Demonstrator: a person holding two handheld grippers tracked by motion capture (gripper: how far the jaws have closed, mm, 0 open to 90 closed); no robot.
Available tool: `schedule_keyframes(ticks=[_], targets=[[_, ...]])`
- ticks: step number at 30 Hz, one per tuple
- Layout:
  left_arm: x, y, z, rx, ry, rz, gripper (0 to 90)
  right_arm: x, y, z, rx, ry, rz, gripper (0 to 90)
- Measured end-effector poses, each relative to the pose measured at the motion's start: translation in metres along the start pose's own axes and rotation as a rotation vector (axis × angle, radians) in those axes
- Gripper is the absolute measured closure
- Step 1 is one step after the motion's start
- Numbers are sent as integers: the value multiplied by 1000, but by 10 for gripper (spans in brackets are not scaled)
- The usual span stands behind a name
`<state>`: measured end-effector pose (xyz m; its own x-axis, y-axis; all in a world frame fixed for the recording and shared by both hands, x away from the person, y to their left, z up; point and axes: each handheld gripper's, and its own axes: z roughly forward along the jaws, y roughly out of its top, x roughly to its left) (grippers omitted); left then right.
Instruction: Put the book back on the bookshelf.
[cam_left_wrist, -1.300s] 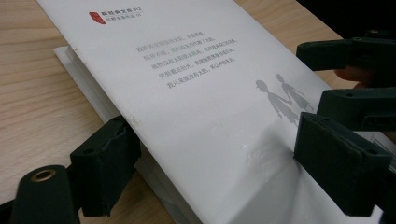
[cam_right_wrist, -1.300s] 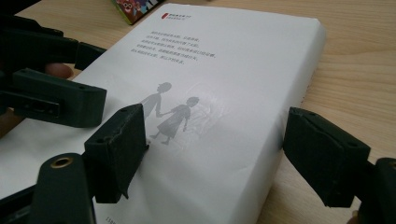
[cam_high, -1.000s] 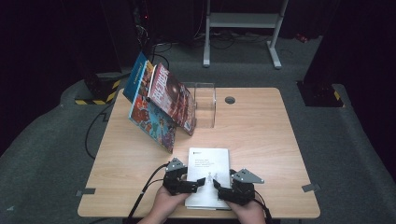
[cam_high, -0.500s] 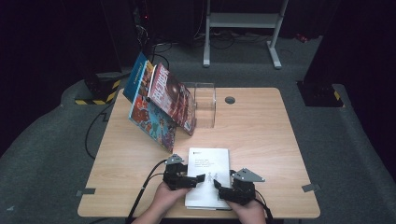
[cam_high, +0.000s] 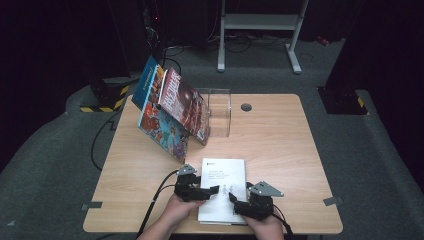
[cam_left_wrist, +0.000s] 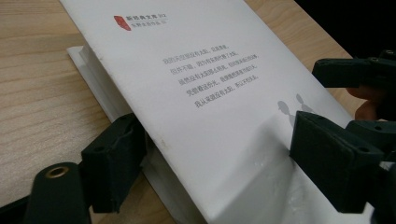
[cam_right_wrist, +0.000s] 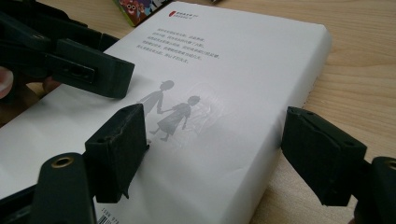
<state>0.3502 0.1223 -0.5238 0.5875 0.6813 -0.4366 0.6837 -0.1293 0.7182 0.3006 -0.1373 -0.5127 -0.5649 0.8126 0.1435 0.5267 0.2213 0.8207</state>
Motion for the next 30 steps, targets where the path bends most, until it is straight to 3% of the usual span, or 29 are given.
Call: schedule_keyframes(ticks=[5,18,22,30], targets=[[2,1,-3,-21,3,-10,290,1,0,0,0,-8,-11,224],[1,3,-2,-2,2,-14,289,1,0,-1,1,-13,-8,224],[1,3,-3,-6,3,8,298,1,0,-1,2,-13,-11,224],[-2,3,-9,-32,20,102,364,2,0,-1,0,-20,-15,223]])
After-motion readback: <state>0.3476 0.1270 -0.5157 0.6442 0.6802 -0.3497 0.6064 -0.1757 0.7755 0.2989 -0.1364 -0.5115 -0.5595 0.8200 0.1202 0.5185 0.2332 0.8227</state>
